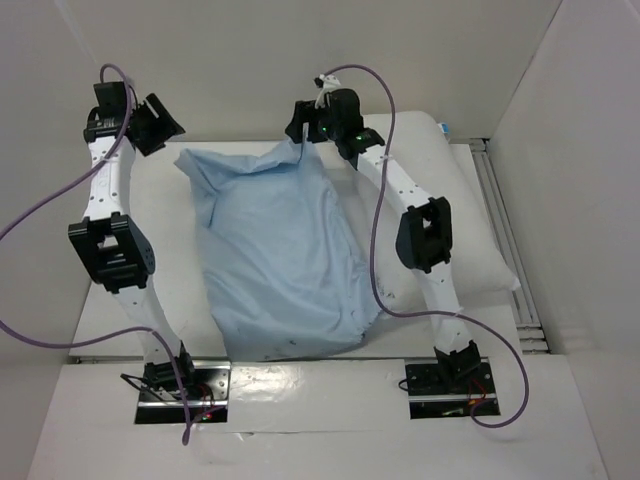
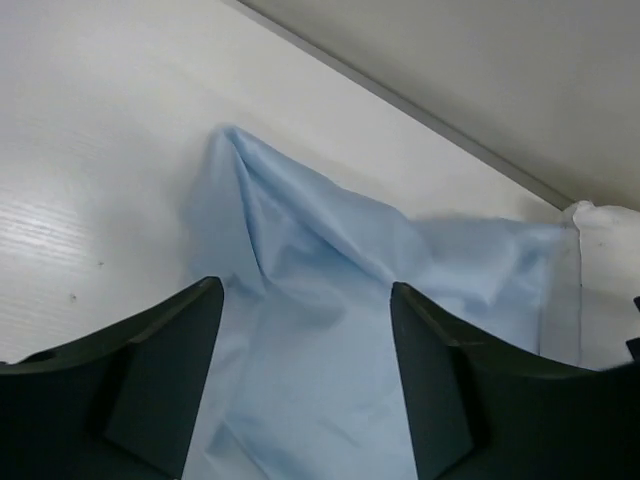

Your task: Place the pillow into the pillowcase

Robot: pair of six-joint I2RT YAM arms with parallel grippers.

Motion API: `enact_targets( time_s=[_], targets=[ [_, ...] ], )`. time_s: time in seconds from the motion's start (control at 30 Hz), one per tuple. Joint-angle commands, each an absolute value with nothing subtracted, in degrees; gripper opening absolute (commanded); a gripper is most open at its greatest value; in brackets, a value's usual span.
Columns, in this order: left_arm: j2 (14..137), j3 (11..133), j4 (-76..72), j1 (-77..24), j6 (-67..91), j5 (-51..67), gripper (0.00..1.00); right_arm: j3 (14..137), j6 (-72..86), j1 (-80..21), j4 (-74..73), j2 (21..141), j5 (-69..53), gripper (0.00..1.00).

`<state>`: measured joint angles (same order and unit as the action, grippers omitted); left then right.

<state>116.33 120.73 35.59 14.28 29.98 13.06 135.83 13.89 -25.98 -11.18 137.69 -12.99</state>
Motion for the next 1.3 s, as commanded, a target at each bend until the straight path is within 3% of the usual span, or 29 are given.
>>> enact_targets(
  time_s=[0.0,0.13,0.27,0.43,0.73,0.8,0.87,0.93,0.97,1.0,1.13,1.17,1.23,1.27],
  targets=[
    [109.1,118.1,35.5,14.7,28.3,12.6,0.82,132.5,15.2,-26.4,-10.2,129.7,-15.7,0.91],
    [101.4,105.5,35.5,14.7,28.8,12.6,0.85,123.7,17.8,-25.8,-15.6,121.5,-13.7,0.92],
    [94.4,82.8,33.3,13.5,29.6,12.6,0.84,111.5,17.3,-28.6,-23.6,111.8,-8.9,0.93],
    [93.0,68.4,28.9,13.4,32.9,11.0,0.85,87.7,19.6,-34.9,-28.9,98.6,1.0,0.94],
    [103.4,70.3,27.8,13.4,35.4,6.3,0.85,70.9,29.1,-43.7,-37.9,94.0,10.4,0.95],
    [106.5,71.0,26.7,13.4,35.9,5.4,0.81,69.0,30.4,-44.2,-36.8,94.0,9.8,0.95],
    [108.5,72.6,26.7,13.4,36.5,6.1,0.70,67.6,31.2,-44.2,-34.3,95.5,8.4,0.95],
    [110.0,73.4,26.0,13.4,37.0,6.1,0.54,66.9,31.2,-44.2,-32.0,96.8,7.3,0.84],
    [110.7,74.3,26.5,13.4,37.0,6.1,0.16,66.4,31.2,-44.7,-30.9,97.5,7.3,0.83],
    [110.7,74.9,27.2,13.4,37.6,5.5,0.04,65.8,31.2,-44.7,-28.5,98.9,6.6,0.81],
    [110.4,76.6,28.9,13.4,38.4,3.3,0.00,67.5,32.1,-44.2,-25.9,104.7,8.1,0.66],
    [109.0,76.1,28.9,13.4,38.4,3.3,0.00,68.4,32.1,-44.2,-25.4,105.9,8.8,0.52],
    [107.8,74.7,28.0,14.9,39.0,3.3,0.00,70.7,32.1,-43.7,-24.2,109.1,9.8,0.37],
    [107.1,74.1,28.0,15.7,39.0,2.6,0.00,72.9,32.1,-43.7,-23.6,111.1,11.8,0.20]
  ],
)
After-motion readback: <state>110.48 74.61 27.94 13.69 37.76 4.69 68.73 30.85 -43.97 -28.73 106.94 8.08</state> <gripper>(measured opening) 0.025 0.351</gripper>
